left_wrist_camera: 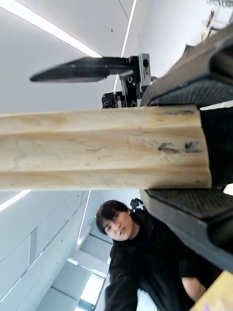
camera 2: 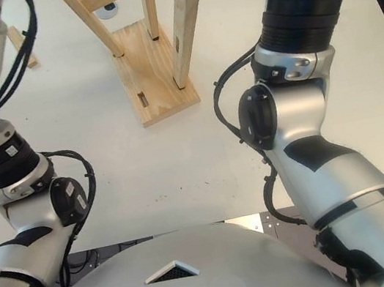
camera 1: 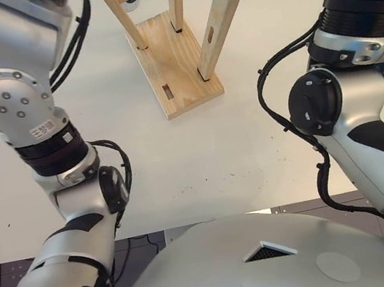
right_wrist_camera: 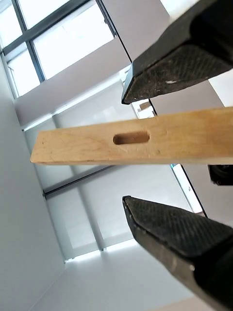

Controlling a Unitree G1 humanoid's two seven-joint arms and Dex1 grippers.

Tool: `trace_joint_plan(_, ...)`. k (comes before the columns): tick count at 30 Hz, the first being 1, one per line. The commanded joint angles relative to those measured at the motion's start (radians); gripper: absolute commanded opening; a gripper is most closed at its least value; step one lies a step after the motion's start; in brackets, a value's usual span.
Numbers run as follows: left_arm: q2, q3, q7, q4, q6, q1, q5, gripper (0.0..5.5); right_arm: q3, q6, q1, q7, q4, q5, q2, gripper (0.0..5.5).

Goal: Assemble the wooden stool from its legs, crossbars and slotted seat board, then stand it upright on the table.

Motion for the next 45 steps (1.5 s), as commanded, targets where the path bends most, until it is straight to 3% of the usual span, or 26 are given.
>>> trace_joint_plan(1, 0.279, -0.007, -0.008, 0.152, 0.062, -0.063, 0.222, 2.03, -0.009, -0.111, 0.041, -0.025, 0.008, -0.129, -0.091, 3.50)
trace_joint_plan(3, 0.433, -0.088, -0.068, 0.348, 0.059, -0.055, 0.413, 2.02, -0.017, -0.168, 0.076, -0.031, 0.022, -0.190, -0.127, 3.50)
trace_joint_plan(5, 0.493, -0.189, -0.136, 0.571, -0.008, -0.054, 0.585, 2.01, -0.025, -0.203, 0.108, -0.039, 0.032, -0.226, -0.142, 3.50)
trace_joint_plan(10, 0.455, -0.368, -0.159, 1.143, -0.258, -0.130, 0.929, 2.01, 0.005, -0.244, 0.175, -0.047, 0.051, -0.296, -0.134, 3.50)
trace_joint_plan(16, 0.410, -0.349, -0.096, 1.539, -0.353, -0.168, 1.065, 2.01, 0.046, -0.275, 0.207, -0.038, 0.087, -0.362, -0.121, 3.50)
trace_joint_plan(23, 0.362, -0.338, -0.206, 1.595, -0.349, -0.097, 1.144, 2.01, 0.045, -0.291, 0.234, -0.047, 0.102, -0.396, -0.124, 3.50)
trace_joint_plan(29, 0.385, -0.480, -0.515, 1.584, -0.350, -0.035, 1.299, 2.01, 0.047, -0.297, 0.244, -0.052, 0.109, -0.415, -0.125, 3.50)
trace_joint_plan(34, 0.411, -0.470, -0.634, 1.597, -0.257, -0.085, 1.307, 2.01, 0.045, -0.302, 0.262, -0.063, 0.100, -0.425, -0.121, 3.50)
trace_joint_plan(36, 0.414, -0.473, -0.734, 1.594, -0.232, -0.105, 1.304, 2.01, 0.051, -0.309, 0.273, -0.065, 0.093, -0.433, -0.119, 3.50)
trace_joint_plan(41, 0.437, -0.590, -1.190, 1.558, -0.199, -0.036, 1.369, 2.01, 0.055, -0.322, 0.304, -0.075, 0.069, -0.447, -0.115, 3.50)
trace_joint_plan(45, 0.459, -0.653, -1.276, 1.496, -0.176, 0.015, 1.345, 2.01, 0.056, -0.324, 0.352, -0.096, 0.034, -0.450, -0.112, 3.50)
